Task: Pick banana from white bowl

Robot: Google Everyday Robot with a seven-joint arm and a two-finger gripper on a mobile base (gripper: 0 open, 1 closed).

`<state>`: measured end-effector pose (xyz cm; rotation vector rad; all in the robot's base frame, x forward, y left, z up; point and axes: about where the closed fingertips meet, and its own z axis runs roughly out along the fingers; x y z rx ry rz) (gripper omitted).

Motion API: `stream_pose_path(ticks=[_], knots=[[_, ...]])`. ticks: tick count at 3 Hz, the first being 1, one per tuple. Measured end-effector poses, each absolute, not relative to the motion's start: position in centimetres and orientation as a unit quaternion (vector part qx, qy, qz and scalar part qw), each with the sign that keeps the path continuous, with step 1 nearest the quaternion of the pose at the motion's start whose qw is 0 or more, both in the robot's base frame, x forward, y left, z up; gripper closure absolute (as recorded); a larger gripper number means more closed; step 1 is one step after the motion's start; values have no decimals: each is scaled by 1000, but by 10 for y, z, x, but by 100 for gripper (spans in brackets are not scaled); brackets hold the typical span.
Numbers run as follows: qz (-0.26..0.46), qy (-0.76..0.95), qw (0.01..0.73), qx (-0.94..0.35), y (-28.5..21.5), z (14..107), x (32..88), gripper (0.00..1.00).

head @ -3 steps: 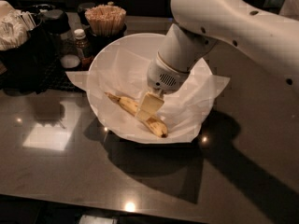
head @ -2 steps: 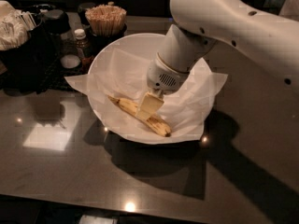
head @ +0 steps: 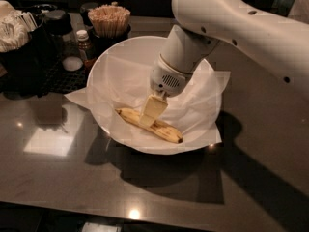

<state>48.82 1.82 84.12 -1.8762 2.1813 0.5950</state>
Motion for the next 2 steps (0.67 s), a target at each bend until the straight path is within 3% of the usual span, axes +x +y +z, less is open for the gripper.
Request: stream_pose_path(ticks=[1,2], knots=[[205,738,94,-636,19,838,490,16],[216,738,73,-636,20,820,491,17]])
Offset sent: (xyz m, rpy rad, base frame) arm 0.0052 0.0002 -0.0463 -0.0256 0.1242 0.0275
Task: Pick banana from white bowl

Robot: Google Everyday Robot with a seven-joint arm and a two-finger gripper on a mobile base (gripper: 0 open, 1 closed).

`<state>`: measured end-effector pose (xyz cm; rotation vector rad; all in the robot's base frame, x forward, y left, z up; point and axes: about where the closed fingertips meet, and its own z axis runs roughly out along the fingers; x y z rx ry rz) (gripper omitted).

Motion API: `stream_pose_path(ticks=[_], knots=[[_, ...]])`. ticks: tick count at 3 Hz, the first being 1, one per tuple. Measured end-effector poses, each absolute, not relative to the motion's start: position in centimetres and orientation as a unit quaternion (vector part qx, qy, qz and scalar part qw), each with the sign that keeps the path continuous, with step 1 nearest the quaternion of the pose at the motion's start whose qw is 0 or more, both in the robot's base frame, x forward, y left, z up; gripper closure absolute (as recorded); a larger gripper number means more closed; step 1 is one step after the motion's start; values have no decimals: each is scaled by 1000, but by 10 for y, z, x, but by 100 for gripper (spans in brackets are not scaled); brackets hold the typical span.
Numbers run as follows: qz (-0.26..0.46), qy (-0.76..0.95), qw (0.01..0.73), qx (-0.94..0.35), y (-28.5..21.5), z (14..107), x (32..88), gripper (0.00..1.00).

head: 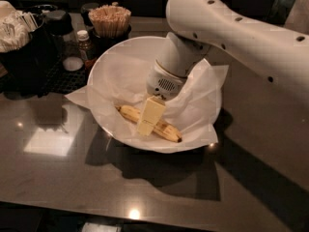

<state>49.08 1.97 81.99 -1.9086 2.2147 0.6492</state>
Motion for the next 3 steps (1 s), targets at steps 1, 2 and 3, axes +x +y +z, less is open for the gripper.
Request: stream_pose_path(ticks=[1,2,3], knots=[[216,737,73,-636,20,824,491,23],[220,738,69,-635,20,824,491,42],[220,738,68,-634,20,826,491,65]])
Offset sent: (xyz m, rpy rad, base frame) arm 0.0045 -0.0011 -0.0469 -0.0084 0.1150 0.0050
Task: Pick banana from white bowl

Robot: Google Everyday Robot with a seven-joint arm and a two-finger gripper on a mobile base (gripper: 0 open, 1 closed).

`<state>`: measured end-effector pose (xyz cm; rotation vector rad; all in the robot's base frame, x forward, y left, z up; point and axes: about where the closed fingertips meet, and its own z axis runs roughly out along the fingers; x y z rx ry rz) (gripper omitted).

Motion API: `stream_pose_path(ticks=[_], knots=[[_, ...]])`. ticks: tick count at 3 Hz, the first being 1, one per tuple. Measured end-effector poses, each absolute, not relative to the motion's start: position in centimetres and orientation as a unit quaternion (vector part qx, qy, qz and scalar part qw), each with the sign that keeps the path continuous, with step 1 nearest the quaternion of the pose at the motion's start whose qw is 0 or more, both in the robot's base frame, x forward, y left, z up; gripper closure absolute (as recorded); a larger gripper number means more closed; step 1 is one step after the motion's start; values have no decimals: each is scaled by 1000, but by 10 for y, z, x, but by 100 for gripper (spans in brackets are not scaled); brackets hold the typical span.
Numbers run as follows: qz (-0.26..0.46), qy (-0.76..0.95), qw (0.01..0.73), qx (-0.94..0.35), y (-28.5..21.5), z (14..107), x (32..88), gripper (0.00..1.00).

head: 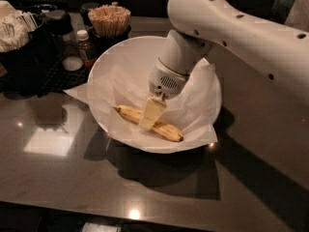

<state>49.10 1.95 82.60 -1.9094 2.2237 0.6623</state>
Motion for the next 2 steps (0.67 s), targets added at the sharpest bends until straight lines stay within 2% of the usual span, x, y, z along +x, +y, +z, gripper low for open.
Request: stream_pose_path(ticks=[1,2], knots=[[200,761,76,-612,11,821,492,88],[199,762,76,-611,11,820,492,100]])
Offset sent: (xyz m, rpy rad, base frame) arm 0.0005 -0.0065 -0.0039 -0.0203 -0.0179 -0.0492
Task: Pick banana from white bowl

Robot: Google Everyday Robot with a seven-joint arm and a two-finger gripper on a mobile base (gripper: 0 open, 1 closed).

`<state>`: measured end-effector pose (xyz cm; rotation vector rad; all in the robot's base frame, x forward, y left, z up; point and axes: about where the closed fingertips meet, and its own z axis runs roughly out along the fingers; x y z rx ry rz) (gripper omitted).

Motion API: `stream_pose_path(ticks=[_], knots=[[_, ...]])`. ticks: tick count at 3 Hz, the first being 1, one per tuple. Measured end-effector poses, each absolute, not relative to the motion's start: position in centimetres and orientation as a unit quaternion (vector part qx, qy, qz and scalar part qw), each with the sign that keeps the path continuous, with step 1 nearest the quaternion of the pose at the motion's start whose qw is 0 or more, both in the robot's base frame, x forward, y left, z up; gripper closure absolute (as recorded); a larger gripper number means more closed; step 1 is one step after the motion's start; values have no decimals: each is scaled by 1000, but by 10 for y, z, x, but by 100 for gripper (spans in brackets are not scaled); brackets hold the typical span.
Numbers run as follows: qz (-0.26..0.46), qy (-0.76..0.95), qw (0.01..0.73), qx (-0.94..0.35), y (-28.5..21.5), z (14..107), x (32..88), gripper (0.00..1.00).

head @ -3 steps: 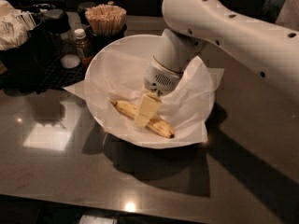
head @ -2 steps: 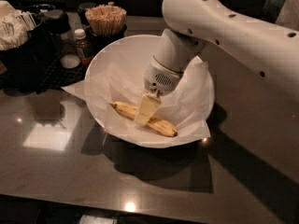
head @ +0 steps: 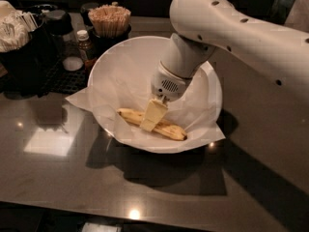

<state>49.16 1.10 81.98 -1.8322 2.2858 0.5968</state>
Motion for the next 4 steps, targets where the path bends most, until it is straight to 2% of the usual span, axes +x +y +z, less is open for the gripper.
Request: stream_pose_path(ticks=[2,4], knots=[[196,754,89,-620,10,829,489,100],[182,710,175,-658,-5,869,470,100]])
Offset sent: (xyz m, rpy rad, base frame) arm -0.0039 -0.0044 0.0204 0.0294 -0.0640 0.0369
